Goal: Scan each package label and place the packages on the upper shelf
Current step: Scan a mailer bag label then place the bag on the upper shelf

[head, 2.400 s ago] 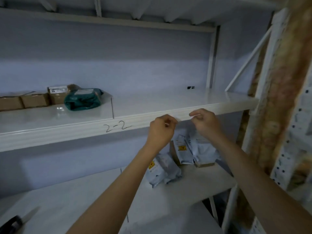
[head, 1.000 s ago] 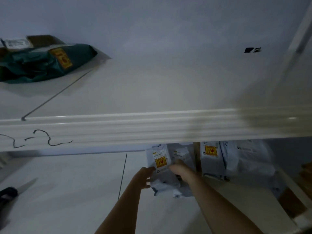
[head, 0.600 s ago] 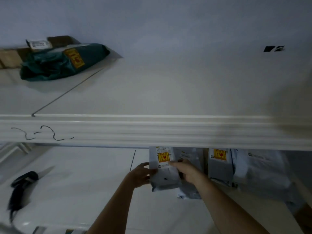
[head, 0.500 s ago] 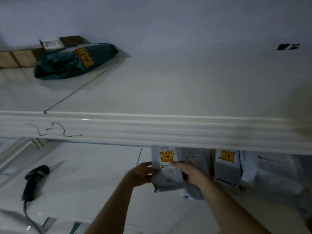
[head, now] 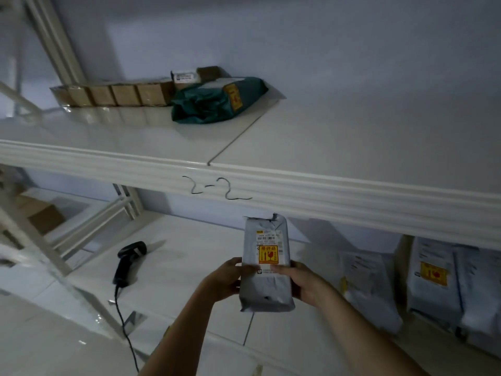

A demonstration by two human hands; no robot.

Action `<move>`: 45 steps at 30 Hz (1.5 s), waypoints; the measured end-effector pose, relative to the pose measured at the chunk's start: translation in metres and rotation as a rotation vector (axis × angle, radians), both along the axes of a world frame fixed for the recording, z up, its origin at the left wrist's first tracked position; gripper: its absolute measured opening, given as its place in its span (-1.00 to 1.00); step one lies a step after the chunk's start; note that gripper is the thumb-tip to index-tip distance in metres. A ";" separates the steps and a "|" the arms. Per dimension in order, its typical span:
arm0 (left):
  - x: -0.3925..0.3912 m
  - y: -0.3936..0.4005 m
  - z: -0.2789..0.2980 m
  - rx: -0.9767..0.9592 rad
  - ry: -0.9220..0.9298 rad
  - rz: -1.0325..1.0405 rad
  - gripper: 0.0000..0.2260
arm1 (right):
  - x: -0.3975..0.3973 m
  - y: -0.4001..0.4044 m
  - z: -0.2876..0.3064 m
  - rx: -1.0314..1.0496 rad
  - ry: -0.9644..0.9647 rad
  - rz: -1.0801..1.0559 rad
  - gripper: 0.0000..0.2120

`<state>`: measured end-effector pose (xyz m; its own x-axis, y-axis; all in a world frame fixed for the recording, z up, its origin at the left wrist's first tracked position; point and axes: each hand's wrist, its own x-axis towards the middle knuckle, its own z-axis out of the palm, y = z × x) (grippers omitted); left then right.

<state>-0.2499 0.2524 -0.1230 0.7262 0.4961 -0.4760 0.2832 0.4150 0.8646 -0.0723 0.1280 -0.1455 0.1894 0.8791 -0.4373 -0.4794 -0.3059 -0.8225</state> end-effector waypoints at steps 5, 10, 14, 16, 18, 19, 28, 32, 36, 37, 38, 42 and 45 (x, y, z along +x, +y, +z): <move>-0.069 0.034 0.007 0.049 -0.001 0.070 -0.52 | -0.072 0.048 0.010 -0.030 -0.108 0.035 -0.58; -0.145 0.077 0.005 0.086 -0.003 0.163 -0.58 | -0.151 0.099 0.021 -0.009 -0.158 0.026 -0.55; -0.186 0.108 0.000 0.098 0.006 0.231 -0.52 | -0.194 0.133 0.023 -0.020 -0.195 -0.001 -0.55; -0.202 0.125 -0.007 0.103 0.032 0.264 -0.51 | -0.207 0.149 0.022 -0.053 -0.232 -0.015 -0.56; -0.216 0.144 -0.015 0.150 0.101 0.325 -0.56 | -0.215 0.167 0.018 -0.091 -0.277 -0.035 -0.57; -0.223 0.155 -0.020 0.180 0.145 0.373 -0.60 | -0.218 0.176 0.015 -0.103 -0.295 -0.049 -0.58; -0.263 0.260 -0.054 0.367 0.509 0.542 -0.75 | -0.228 0.287 -0.020 -0.094 -0.308 -0.104 -0.64; -0.263 0.306 -0.059 0.323 0.651 0.500 -0.56 | -0.228 0.329 -0.034 -0.104 -0.314 -0.109 -0.68; -0.253 0.335 -0.062 0.223 0.748 0.283 -0.53 | -0.228 0.353 -0.041 -0.122 -0.309 -0.076 -0.69; -0.252 0.339 -0.064 0.223 0.746 0.241 -0.56 | -0.229 0.356 -0.042 -0.126 -0.311 -0.083 -0.69; -0.250 0.343 -0.068 0.222 0.734 0.225 -0.60 | -0.229 0.357 -0.042 -0.138 -0.313 -0.095 -0.69; -0.251 0.349 -0.078 0.120 0.641 0.204 -0.69 | -0.232 0.361 -0.040 -0.167 -0.308 -0.118 -0.69; -0.260 0.349 -0.085 0.087 0.556 0.196 -0.59 | -0.238 0.356 -0.038 -0.193 -0.298 -0.189 -0.67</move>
<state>-0.5098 0.6010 -0.2084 0.2706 0.6495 -0.7105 0.6287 0.4397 0.6414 -0.3101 0.4838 -0.1836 0.4832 0.7238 -0.4925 -0.2914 -0.3975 -0.8701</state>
